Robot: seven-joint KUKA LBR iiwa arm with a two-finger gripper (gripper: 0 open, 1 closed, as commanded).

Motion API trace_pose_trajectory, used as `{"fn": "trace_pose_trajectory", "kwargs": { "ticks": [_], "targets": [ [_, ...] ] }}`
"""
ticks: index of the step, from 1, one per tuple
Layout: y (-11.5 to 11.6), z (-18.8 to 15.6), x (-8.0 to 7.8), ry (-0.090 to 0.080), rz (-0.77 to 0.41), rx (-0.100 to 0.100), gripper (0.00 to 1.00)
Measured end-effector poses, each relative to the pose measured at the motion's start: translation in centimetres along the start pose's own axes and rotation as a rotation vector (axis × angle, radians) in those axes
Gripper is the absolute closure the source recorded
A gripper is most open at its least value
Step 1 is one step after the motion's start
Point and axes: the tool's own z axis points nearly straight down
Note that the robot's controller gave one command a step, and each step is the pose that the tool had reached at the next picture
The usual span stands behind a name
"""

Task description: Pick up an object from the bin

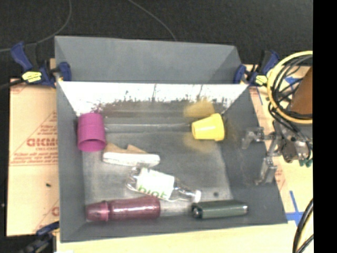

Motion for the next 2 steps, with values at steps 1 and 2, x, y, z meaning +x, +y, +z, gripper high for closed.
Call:
{"fn": "trace_pose_trajectory", "kwargs": {
  "ticks": [1,2],
  "targets": [
    [0.1,-0.4,-0.2,-0.008,-0.006,0.002,0.0],
    [7.9,8.0,3.0,0.001,-0.101,-0.001,0.0]
  ]
}}
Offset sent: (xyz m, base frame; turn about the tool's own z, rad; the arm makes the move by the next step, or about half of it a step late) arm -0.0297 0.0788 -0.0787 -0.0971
